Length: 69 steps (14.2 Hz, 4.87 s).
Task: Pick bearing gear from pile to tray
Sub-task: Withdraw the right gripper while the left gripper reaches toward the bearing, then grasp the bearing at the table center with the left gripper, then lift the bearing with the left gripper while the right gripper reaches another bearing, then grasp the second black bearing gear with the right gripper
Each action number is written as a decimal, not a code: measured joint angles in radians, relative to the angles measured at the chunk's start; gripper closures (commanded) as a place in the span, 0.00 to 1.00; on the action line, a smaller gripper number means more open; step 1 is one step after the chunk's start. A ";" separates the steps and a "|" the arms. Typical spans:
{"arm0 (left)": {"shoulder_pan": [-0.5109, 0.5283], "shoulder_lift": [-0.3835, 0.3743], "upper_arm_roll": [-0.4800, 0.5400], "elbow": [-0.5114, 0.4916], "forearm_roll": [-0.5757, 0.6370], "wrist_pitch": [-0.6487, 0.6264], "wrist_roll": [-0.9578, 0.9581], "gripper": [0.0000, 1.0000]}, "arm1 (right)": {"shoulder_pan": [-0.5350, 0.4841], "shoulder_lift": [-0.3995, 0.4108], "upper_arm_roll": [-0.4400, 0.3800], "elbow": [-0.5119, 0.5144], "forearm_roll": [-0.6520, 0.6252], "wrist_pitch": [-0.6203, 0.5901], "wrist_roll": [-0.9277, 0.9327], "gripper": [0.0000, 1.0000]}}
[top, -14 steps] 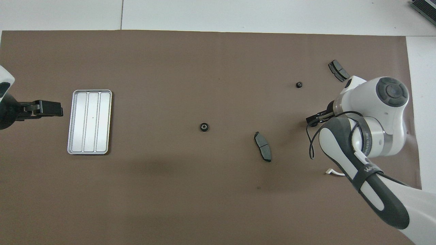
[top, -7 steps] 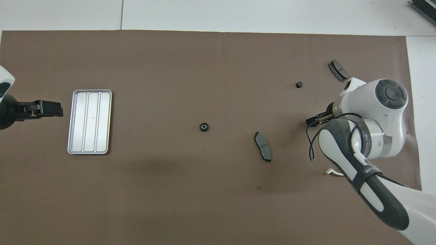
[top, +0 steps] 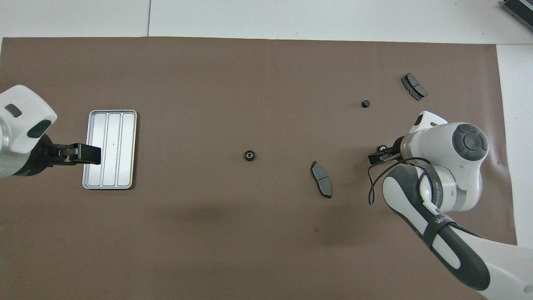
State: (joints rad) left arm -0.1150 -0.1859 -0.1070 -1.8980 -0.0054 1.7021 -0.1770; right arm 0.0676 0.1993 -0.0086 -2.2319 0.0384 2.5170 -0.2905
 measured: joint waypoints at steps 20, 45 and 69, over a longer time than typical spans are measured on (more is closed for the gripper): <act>-0.373 0.461 -0.008 0.141 -0.042 0.427 -0.411 0.00 | -0.001 0.006 -0.001 -0.016 0.001 0.053 0.000 0.46; -0.428 0.645 0.000 0.092 0.027 0.628 -0.526 0.06 | 0.042 -0.063 0.013 0.185 0.004 -0.219 0.324 1.00; -0.429 0.641 0.006 0.086 0.032 0.637 -0.525 0.81 | 0.171 -0.099 0.018 0.232 0.005 -0.267 0.613 1.00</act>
State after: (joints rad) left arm -0.5441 0.4548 -0.1014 -1.8119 0.0271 2.3387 -0.7018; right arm 0.2384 0.1002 0.0096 -2.0000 0.0437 2.2504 0.3223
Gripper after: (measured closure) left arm 0.643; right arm 0.656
